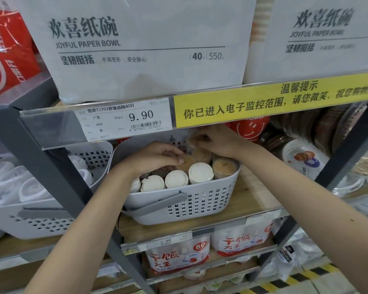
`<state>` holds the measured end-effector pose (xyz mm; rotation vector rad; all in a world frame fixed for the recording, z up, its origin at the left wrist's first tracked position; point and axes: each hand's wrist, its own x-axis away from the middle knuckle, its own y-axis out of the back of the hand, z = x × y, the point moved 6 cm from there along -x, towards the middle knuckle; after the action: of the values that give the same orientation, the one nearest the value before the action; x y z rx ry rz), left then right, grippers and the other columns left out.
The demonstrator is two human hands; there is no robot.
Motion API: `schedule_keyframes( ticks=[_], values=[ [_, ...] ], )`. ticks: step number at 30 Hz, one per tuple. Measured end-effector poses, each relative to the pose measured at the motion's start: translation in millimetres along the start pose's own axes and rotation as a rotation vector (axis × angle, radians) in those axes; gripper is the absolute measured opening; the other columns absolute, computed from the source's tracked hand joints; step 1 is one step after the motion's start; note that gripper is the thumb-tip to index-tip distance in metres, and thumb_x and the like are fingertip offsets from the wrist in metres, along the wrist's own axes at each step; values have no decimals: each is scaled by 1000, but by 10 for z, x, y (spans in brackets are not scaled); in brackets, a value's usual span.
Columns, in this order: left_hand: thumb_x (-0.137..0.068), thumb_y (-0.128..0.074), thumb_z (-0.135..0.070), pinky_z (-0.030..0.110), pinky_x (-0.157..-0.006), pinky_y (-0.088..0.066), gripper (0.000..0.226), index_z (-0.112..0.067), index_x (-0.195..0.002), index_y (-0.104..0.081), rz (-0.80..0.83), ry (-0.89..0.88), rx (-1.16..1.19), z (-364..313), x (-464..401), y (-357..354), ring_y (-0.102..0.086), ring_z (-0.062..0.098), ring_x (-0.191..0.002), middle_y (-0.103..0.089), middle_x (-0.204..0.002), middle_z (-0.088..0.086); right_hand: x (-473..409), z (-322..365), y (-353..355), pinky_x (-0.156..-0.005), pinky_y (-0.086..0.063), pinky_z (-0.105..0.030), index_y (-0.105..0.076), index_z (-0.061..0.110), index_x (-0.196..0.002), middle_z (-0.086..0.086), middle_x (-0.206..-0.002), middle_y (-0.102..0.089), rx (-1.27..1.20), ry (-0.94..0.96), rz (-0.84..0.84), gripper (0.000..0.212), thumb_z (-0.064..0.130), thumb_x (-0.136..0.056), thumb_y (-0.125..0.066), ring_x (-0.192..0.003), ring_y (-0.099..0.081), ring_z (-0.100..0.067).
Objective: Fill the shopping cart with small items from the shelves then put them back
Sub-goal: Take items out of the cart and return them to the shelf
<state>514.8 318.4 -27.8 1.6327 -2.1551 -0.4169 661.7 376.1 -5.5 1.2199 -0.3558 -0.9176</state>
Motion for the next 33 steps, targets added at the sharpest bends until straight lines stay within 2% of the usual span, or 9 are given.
schedule_keyframes(
  ticks=[6, 10, 12, 17, 19, 22, 27, 31, 33],
  values=[
    [-85, -67, -5, 13, -64, -52, 26, -3, -111, -65, -9, 13, 5, 10, 1, 2, -64, 4, -66, -69, -96, 13, -45, 6, 37, -88, -49, -41, -63, 13, -110, -7, -111, -65, 117, -76, -107, 34, 37, -87, -60, -105, -59, -24],
    [-85, -69, -12, 12, -68, -49, 20, -9, -104, -69, -23, -12, -55, -23, -1, -2, -63, 6, -75, -71, -93, 10, -113, 67, -22, -91, -49, -42, -54, 13, -122, -10, -120, -59, 292, -119, -85, 46, 42, -87, -57, -113, -55, -28],
    [-85, -69, -16, 10, -71, -46, 21, -9, -105, -70, -30, -20, -101, -39, 4, -6, -61, 11, -84, -70, -99, 13, -110, 74, -12, -92, -49, -40, -54, 11, -122, -10, -120, -60, 233, -160, -76, 44, 38, -87, -59, -113, -55, -27],
    [-88, -66, -17, 17, -89, -45, 24, -11, -111, -67, 26, 40, -91, -2, 1, -36, -63, 12, -99, -69, -110, 9, -25, 44, -7, -90, -49, -39, -61, 9, -106, -9, -108, -64, -51, -209, -75, 29, 23, -81, -66, -105, -58, -24],
    [-88, -65, -18, 24, -96, -44, 22, -13, -110, -66, 46, 55, -109, 10, -5, -39, -63, 15, -104, -70, -110, 7, -22, 18, -24, -92, -48, -40, -62, 10, -106, -8, -110, -64, -166, -240, -76, 29, 18, -79, -68, -107, -57, -23],
    [-89, -64, -19, 27, -97, -44, 21, -12, -109, -66, 53, 41, -115, -4, 10, -45, -63, 13, -102, -70, -109, 7, -32, -11, -52, -93, -49, -42, -63, 10, -107, -7, -109, -63, -287, -285, -56, 31, 14, -77, -70, -106, -57, -22],
    [-88, -65, -16, 10, -78, -47, 19, -7, -105, -68, 2, -13, -109, -50, 13, -51, -65, 2, -84, -72, -99, 7, -32, 1, -48, -84, -48, -41, -66, 0, -95, -13, -99, -67, -116, -162, 8, 24, 21, -86, -59, -95, -60, -26],
    [-88, -64, -23, 22, -85, -47, 18, -11, -99, -72, -12, -8, -137, -16, -15, -51, -66, 9, -88, -73, -97, 5, 39, 5, -10, -89, -47, -36, -68, 12, -111, -8, -116, -64, 4, -60, 20, 27, 26, -93, -53, -104, -59, -23],
    [-89, -63, -28, 24, -82, -48, 16, -17, -94, -74, -62, 31, -122, 19, -34, -5, -66, 10, -85, -74, -90, 0, 86, 12, 19, -90, -47, -35, -66, 17, -119, -6, -122, -62, 70, -17, 7, 31, 28, -94, -52, -107, -59, -23]
  ],
)
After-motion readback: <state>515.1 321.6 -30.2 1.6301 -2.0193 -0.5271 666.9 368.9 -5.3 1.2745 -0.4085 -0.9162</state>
